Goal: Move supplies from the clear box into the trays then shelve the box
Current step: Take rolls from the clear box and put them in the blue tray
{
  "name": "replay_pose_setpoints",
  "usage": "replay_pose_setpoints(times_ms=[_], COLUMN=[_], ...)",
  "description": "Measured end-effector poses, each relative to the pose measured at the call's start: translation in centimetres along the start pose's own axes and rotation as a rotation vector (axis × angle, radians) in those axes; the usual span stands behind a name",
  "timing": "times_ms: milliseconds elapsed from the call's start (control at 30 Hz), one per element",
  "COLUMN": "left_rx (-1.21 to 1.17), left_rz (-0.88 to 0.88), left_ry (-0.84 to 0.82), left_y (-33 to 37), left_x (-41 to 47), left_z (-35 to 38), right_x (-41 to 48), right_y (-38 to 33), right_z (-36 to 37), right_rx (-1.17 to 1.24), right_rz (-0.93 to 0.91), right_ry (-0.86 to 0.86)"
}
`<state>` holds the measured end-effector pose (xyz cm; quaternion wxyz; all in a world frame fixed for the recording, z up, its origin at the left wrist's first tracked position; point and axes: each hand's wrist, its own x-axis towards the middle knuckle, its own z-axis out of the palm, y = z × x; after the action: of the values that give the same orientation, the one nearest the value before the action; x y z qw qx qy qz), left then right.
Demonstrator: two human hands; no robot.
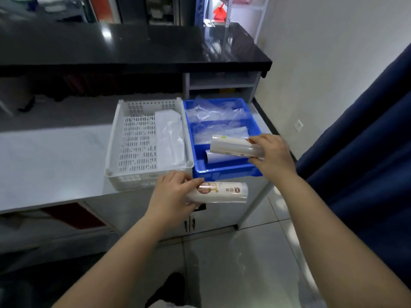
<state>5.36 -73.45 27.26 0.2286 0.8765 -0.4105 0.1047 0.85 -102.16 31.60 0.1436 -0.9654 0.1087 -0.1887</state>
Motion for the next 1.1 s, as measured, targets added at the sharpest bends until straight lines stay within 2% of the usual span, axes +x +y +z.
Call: replay_pose_setpoints(times_ms=[233, 333, 567, 733, 900, 1000, 1100], left_rx=[0.061, 0.053, 0.025, 0.012, 0.027, 0.045, 0.064], left_rz=[-0.038, -0.073, -0.103, -0.152, -0.224, -0.28, -0.322], left_ry=[0.151, 0.136, 0.076, 0.063, 0.087, 0.093, 0.116], left_y=[-5.2, -6.4, -7.2, -7.3, -7.0, -6.9, -6.8], left_x=[9.0, 13.2, 19.5, 20.7, 20.4, 20.1, 19.9], left_z=[-0.7, 1.0, 5.7, 7.4, 7.7, 7.7, 7.7], right_x=[4.7, 5.5, 6.4, 7.3, 8.3, 9.5, 10.4], right_y=[4.6, 4.6, 6.1, 7.0, 6.6, 6.0, 5.2], right_z=[3.5, 5.6, 7.7, 8.0, 8.3, 8.6, 9.3], right_rx=[-0.009, 0.051, 0.218, 0.178, 0.246, 0.133, -0.03], right_rz=[-0.004, -0.031, 0.069, -0.052, -0.087, -0.138, -0.184], right_ry=[-0.198, -0.253, -0.493, -0.627, -0.637, -0.588, -0.632])
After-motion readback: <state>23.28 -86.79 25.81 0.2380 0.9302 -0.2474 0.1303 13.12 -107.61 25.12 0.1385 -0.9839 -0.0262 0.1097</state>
